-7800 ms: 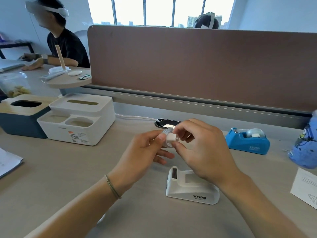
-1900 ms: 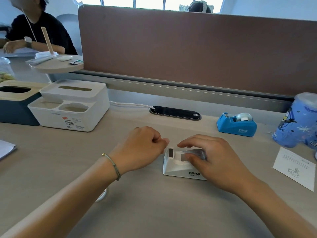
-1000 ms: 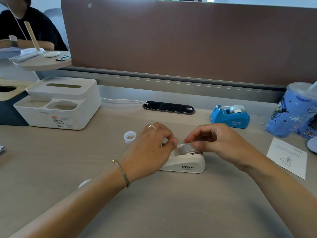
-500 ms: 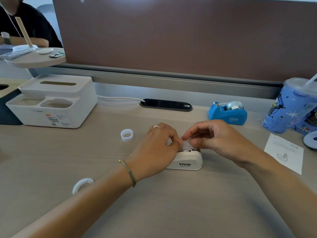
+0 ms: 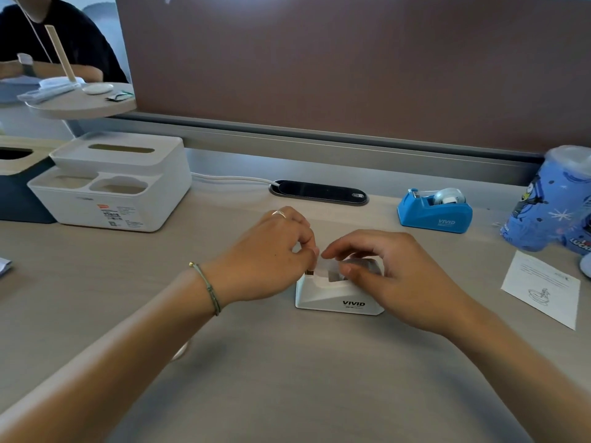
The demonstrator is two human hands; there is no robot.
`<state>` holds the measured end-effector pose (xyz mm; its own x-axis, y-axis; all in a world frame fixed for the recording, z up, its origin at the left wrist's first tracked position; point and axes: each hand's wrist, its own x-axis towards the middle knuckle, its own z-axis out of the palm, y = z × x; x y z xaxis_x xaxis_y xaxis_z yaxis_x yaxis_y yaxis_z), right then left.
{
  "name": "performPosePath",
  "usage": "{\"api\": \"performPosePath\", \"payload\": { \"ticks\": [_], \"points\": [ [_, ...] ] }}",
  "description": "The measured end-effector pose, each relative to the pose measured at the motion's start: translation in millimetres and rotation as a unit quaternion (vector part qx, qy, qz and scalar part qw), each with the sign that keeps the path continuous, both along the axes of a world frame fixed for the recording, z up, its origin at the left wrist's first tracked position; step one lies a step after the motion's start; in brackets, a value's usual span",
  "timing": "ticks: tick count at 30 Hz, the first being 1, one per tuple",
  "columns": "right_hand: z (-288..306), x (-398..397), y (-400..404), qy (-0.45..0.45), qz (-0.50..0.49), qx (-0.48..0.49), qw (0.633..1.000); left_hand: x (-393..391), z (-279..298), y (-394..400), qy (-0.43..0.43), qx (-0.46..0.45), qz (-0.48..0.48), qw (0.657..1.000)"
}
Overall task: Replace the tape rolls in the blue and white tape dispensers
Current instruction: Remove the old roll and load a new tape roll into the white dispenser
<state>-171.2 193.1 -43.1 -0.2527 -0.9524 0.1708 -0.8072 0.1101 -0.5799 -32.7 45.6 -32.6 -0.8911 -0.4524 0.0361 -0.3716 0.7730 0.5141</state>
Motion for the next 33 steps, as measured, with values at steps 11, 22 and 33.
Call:
{"api": "performPosePath", "payload": {
  "ticks": [11, 22, 33],
  "points": [
    [-15.2, 3.4, -1.8, 0.161, 0.054, -0.02, 0.985, 8.7, -6.8, -11.6, -0.032, -0.015, 0.008, 0.999],
    [-15.0, 14.5, -3.6, 0.192, 0.029, 0.006, 0.981, 6.5, -18.8, -11.2, -0.068, -0.051, 0.003, 0.996],
    [-9.0, -14.5, 25.3, 0.012, -0.109, 0.142, 0.984, 12.9, -10.4, -13.3, -0.113, -0.039, -0.052, 0.991]
  ]
}}
